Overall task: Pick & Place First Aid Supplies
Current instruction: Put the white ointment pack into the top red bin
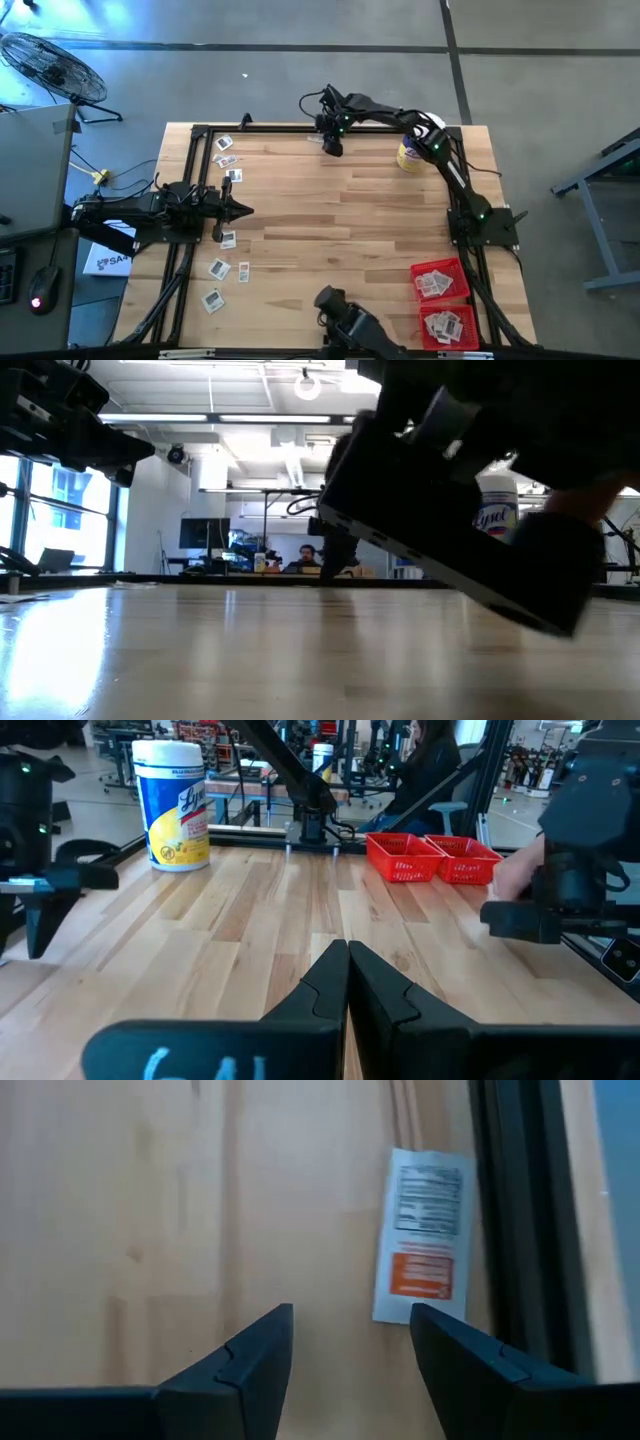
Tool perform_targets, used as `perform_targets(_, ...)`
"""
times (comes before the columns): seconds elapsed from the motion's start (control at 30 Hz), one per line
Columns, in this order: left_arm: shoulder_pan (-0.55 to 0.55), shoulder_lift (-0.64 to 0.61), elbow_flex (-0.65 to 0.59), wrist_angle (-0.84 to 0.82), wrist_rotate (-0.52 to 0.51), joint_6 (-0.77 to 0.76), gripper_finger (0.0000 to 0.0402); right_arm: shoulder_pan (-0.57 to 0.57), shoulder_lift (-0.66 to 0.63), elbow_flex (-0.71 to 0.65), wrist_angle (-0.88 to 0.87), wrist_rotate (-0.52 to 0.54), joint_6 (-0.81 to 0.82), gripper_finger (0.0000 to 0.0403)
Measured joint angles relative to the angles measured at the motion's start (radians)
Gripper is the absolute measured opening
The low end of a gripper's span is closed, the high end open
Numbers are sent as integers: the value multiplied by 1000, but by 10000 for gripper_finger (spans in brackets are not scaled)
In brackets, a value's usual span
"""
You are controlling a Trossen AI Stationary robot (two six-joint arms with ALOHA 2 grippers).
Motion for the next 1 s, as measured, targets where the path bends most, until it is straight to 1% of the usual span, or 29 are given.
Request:
perform_targets(0.07, 0, 0, 0, 0, 0, 0, 1, 7, 0, 1, 10, 33, -28, 197)
perform_targets(0.17, 0, 0, 0, 0, 0, 0, 1, 17, 0, 6, 23, 37, -86, 197)
perform_targets(0.23, 0, 0, 0, 0, 0, 0, 1, 28, 0, 6, 23, 58, -127, 197)
perform_targets(0.37, 0, 0, 0, 0, 0, 0, 1, 48, -6, 6, 2, 56, -216, 197)
perform_targets(0.47, 0, 0, 0, 0, 0, 0, 1, 50, -7, 6, 34, 50, -262, 197)
perform_targets(0.7, 0, 0, 0, 0, 0, 0, 1, 24, -13, -49, 35, 45, -279, 197)
perform_targets(0.77, 0, 0, 0, 0, 0, 0, 1, 12, -15, -70, 36, 18, -260, 197)
perform_targets(0.83, 0, 0, 0, 0, 0, 0, 1, 10, -17, -74, 22, 14, -234, 197)
perform_targets(1.0, 0, 0, 0, 0, 0, 0, 1, 22, -46, -76, -67, 132, -197, 197)
